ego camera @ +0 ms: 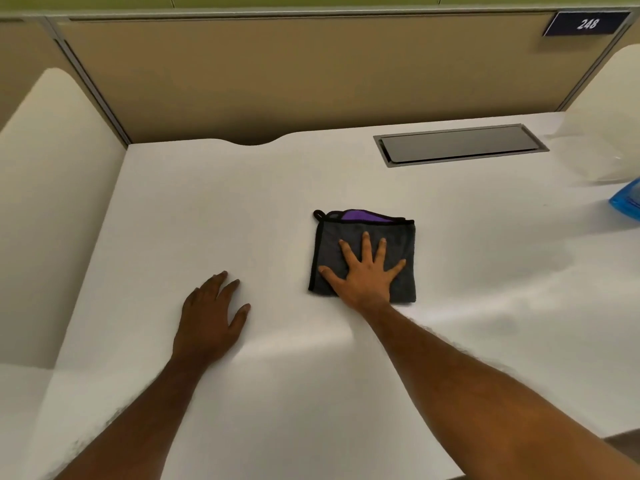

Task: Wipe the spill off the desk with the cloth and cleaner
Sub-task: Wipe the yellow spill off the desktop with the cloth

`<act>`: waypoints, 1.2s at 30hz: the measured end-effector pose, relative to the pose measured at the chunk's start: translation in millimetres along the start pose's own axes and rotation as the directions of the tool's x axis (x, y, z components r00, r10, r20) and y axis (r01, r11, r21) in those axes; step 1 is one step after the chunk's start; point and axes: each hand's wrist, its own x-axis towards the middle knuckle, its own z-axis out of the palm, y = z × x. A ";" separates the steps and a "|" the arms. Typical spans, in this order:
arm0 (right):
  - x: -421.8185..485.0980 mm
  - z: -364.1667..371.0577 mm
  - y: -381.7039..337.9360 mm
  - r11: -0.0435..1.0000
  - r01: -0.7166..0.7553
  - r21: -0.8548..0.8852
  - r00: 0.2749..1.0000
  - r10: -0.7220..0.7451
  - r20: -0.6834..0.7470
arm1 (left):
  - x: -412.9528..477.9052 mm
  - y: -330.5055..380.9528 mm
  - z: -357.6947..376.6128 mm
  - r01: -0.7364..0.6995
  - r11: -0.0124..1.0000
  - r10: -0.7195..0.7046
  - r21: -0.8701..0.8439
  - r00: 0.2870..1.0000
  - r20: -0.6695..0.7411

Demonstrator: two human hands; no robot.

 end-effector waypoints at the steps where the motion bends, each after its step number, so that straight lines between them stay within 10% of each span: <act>1: -4.6 2.6 -13.7 1.000 0.032 -0.002 0.999 -0.031 0.011 | -4.5 -4.9 -1.1 0.012 1.000 -0.012 0.002 1.000 -0.003; 20: -97.0 44.8 -118.2 0.837 0.545 -0.050 0.838 -0.542 0.058 | -52.0 -33.7 -18.5 0.057 0.993 -0.078 -0.105 0.974 -0.210; 36: -140.6 18.4 14.7 0.943 0.332 -0.007 0.943 -0.332 0.015 | -59.1 82.6 18.0 -0.138 0.986 0.133 -0.093 0.989 -0.058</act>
